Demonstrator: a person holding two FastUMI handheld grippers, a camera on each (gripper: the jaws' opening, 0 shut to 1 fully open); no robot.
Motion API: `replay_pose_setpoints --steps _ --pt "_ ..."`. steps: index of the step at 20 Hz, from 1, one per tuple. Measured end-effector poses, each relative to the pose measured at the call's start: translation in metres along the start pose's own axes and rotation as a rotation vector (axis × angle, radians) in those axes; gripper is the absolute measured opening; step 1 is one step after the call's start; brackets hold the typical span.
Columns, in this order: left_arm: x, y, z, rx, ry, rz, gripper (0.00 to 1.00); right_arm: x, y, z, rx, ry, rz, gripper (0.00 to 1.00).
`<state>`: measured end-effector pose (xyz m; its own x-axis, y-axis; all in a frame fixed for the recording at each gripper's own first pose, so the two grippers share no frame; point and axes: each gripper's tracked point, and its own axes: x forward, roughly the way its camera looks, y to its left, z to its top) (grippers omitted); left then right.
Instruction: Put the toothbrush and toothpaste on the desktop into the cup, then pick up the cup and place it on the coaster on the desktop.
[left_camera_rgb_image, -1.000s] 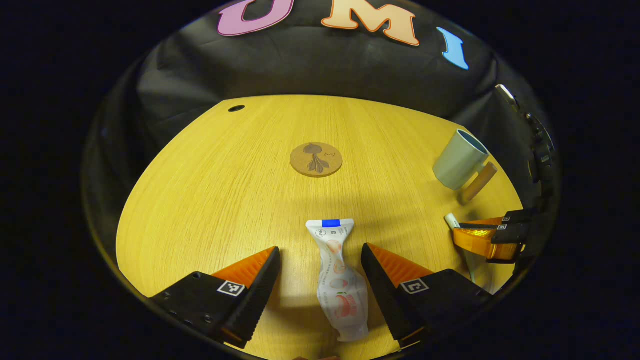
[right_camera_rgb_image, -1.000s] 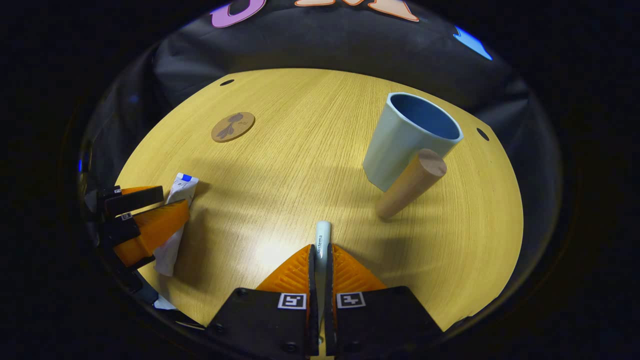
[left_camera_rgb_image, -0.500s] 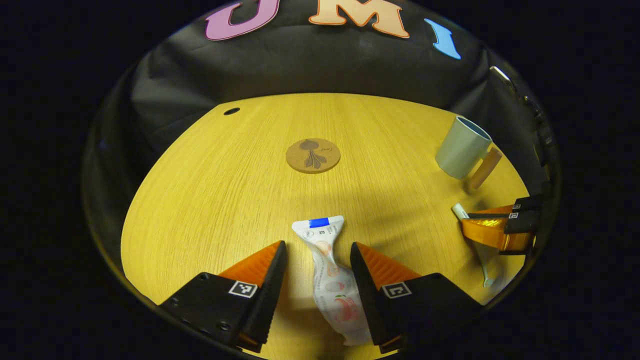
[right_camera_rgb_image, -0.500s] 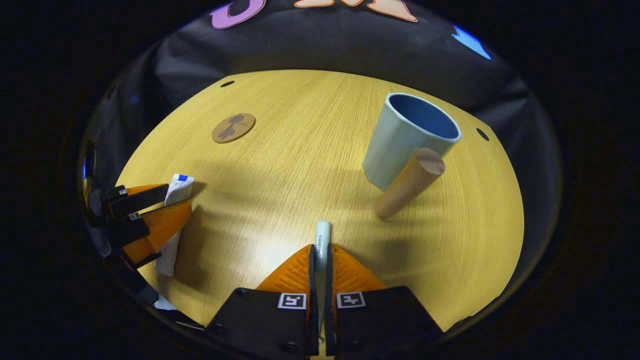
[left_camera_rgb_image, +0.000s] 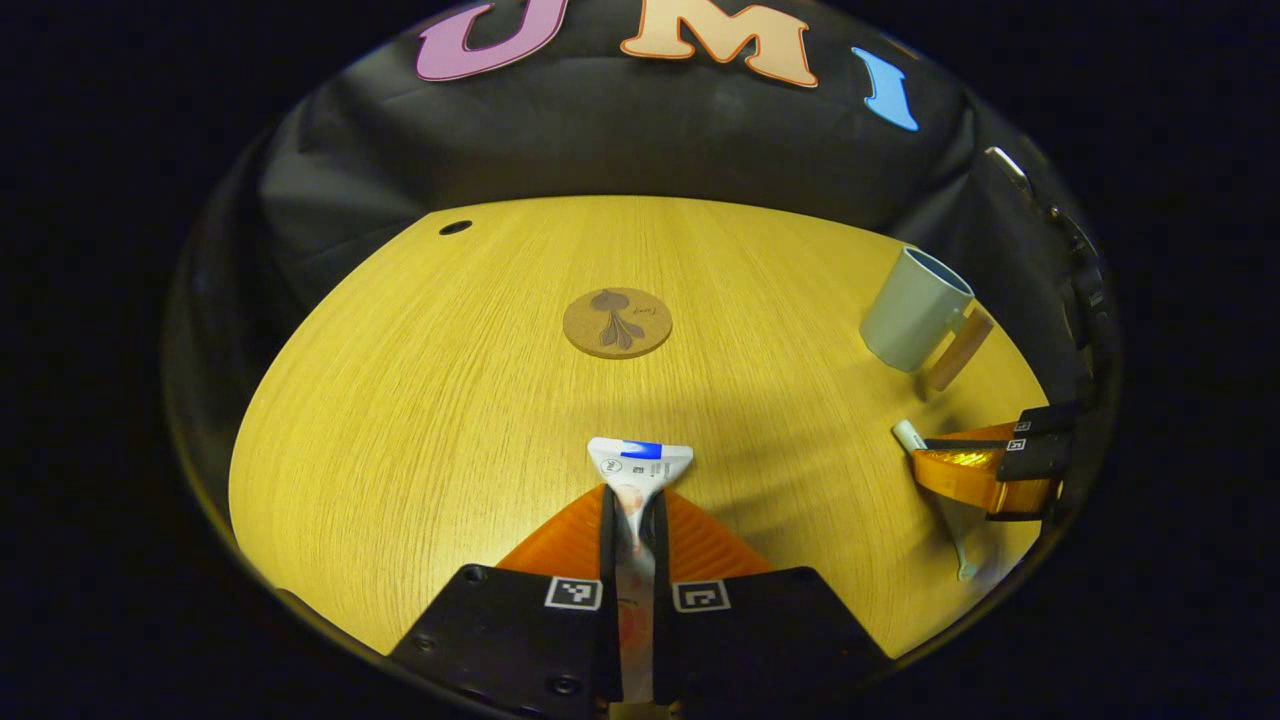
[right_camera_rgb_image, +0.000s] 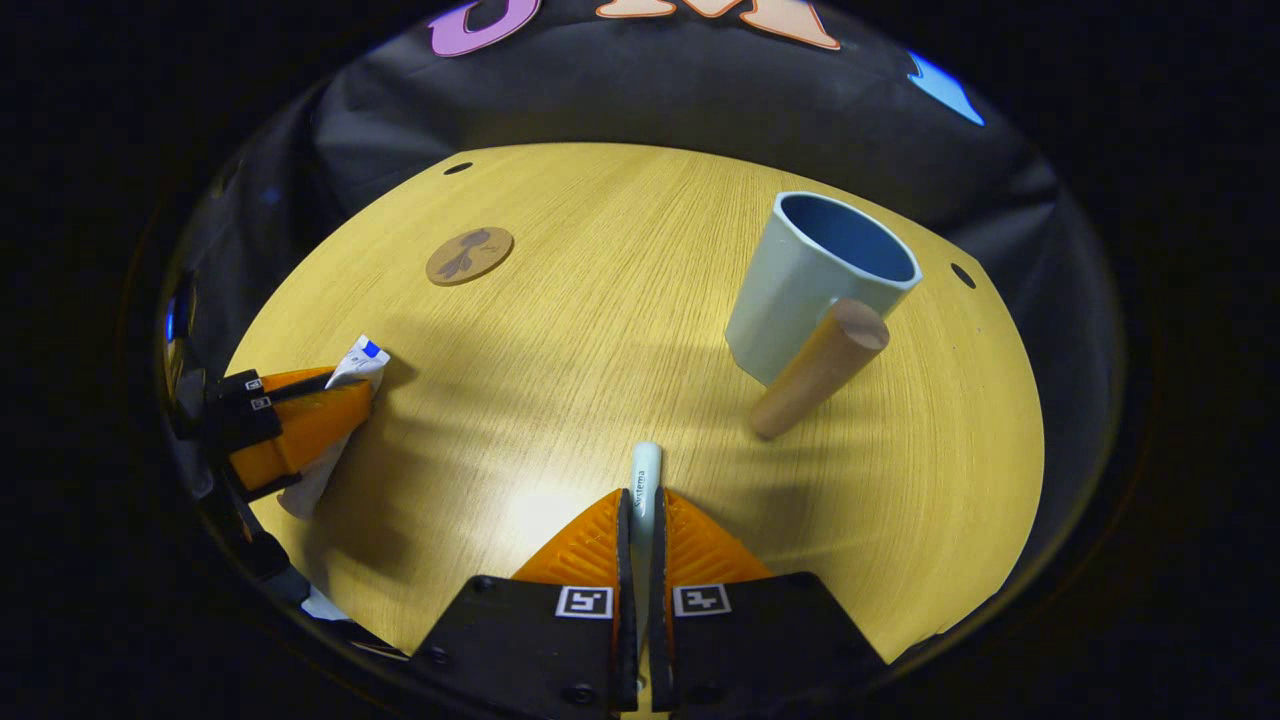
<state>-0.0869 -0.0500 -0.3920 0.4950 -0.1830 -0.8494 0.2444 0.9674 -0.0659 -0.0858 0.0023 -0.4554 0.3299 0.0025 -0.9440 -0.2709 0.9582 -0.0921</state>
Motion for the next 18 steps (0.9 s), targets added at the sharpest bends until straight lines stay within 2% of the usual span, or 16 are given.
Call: replay_pose_setpoints --steps 6,7,10,18 --pt "-0.007 -0.012 0.0 -0.073 -0.001 -0.054 0.01 0.0 0.0 0.0 0.102 -0.025 0.071 0.08" --pt "-0.01 -0.012 0.001 -0.067 -0.015 -0.06 0.01 0.0 -0.001 -0.001 0.108 -0.028 0.07 0.05" --pt "-0.015 -0.014 0.006 -0.04 -0.031 -0.059 0.01 0.002 0.0 -0.004 0.101 -0.053 0.083 0.07" --pt "-0.022 -0.018 0.008 -0.019 -0.037 -0.089 0.0 -0.024 0.003 0.032 0.167 -0.186 0.145 0.05"
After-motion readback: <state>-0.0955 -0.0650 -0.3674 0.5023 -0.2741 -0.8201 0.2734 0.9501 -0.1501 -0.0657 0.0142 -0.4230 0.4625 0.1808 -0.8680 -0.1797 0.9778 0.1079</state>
